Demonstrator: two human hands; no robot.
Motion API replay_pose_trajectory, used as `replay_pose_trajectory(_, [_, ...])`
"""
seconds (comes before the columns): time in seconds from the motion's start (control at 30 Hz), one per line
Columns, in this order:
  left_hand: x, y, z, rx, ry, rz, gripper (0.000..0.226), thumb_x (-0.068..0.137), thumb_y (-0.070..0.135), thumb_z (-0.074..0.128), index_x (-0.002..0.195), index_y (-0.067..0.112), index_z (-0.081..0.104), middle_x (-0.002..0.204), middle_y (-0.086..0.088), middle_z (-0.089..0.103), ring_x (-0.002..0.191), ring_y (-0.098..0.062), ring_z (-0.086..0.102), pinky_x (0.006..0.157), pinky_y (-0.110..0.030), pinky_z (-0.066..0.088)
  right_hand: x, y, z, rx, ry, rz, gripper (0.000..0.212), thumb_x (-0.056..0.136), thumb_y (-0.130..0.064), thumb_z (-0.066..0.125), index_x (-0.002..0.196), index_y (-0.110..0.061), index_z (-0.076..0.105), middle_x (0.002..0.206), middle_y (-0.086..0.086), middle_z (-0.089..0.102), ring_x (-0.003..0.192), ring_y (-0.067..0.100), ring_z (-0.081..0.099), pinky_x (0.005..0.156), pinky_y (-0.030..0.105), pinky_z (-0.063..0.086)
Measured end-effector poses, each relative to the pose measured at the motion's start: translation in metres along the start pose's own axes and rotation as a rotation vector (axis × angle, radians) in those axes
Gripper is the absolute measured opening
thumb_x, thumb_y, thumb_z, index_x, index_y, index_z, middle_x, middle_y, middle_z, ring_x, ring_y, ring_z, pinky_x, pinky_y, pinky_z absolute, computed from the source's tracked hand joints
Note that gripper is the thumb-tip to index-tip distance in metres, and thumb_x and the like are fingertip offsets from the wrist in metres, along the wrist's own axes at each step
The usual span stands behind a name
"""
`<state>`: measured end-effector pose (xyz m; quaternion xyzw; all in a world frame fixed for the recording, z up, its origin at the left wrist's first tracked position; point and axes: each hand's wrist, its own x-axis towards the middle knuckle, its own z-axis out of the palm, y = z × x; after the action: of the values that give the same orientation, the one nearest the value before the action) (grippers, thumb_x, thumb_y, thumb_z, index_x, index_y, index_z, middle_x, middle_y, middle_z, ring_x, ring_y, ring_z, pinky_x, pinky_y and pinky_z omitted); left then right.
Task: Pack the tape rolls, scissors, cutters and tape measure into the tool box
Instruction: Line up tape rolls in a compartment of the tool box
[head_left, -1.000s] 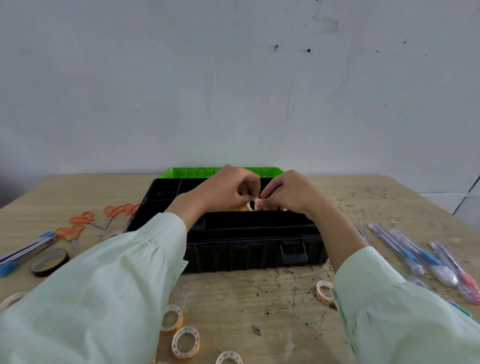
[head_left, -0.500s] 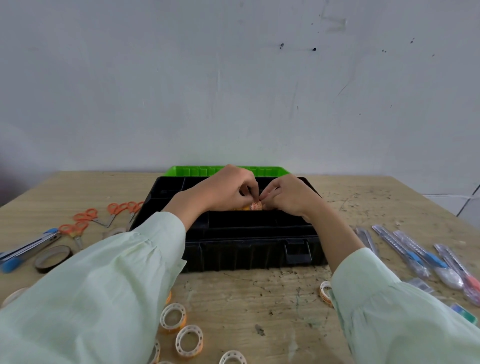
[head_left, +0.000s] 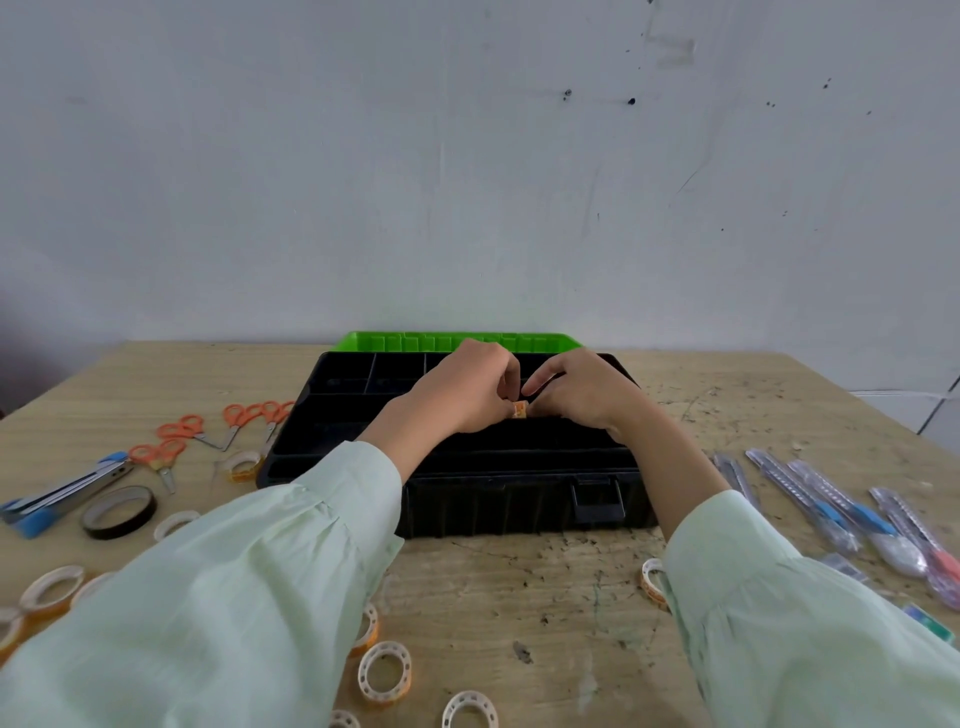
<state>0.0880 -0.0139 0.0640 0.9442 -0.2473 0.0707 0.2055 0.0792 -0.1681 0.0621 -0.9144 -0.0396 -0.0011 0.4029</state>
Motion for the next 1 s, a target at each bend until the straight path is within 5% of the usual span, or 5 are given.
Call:
replay_pose_trajectory(0.2, [-0.002, 0.001, 0.0, -0.019, 0.017, 0.003, 0.008, 0.08, 0.013, 0.068, 0.088, 0.016, 0.066, 0.086, 0.002, 0.061, 0.086, -0.017, 0.062, 0.079, -0.034, 0.054, 0.0, -0.006, -0.002, -0.039, 0.014, -0.007, 0.018, 0.072, 0.0, 0.071, 0.073, -0.018, 0.069, 0.069, 0.005, 0.061, 0.065, 0.016, 0.053, 0.058, 0.023, 0.042])
replay_pose_trajectory(0.4, [-0.004, 0.001, 0.0, -0.027, 0.02, -0.013, 0.006, 0.08, 0.016, 0.069, 0.086, 0.016, 0.067, 0.085, 0.003, 0.061, 0.085, -0.018, 0.062, 0.079, -0.036, 0.055, 0.001, -0.003, 0.005, -0.007, 0.018, -0.009, 0.015, 0.076, -0.007, 0.072, 0.067, -0.02, 0.072, 0.083, 0.013, 0.074, 0.087, 0.024, 0.069, 0.088, 0.039, 0.055])
replay_pose_trajectory(0.57, [-0.006, 0.002, 0.001, -0.033, 0.043, -0.036, 0.007, 0.081, 0.016, 0.068, 0.087, 0.014, 0.069, 0.086, 0.001, 0.061, 0.085, -0.018, 0.061, 0.08, -0.038, 0.055, -0.004, -0.007, 0.002, 0.029, 0.008, 0.044, 0.018, 0.074, -0.007, 0.077, 0.091, -0.01, 0.073, 0.086, 0.008, 0.066, 0.084, 0.018, 0.059, 0.068, 0.023, 0.047])
replay_pose_trajectory(0.73, [-0.007, 0.002, 0.002, -0.028, 0.051, -0.047, 0.007, 0.082, 0.015, 0.066, 0.087, 0.013, 0.07, 0.086, 0.0, 0.061, 0.083, -0.019, 0.061, 0.078, -0.038, 0.055, -0.003, -0.007, -0.002, 0.054, -0.051, 0.071, 0.023, 0.077, -0.001, 0.072, 0.099, -0.008, 0.069, 0.101, 0.017, 0.069, 0.101, 0.026, 0.062, 0.097, 0.034, 0.047])
replay_pose_trajectory(1.0, [-0.011, -0.001, 0.005, -0.043, 0.095, -0.016, 0.016, 0.085, 0.02, 0.066, 0.098, 0.011, 0.068, 0.094, -0.001, 0.063, 0.087, -0.017, 0.06, 0.078, -0.031, 0.051, -0.003, -0.006, -0.001, 0.025, -0.036, 0.076, 0.031, 0.075, -0.006, 0.076, 0.104, -0.007, 0.065, 0.095, 0.012, 0.063, 0.089, 0.021, 0.057, 0.07, 0.025, 0.042])
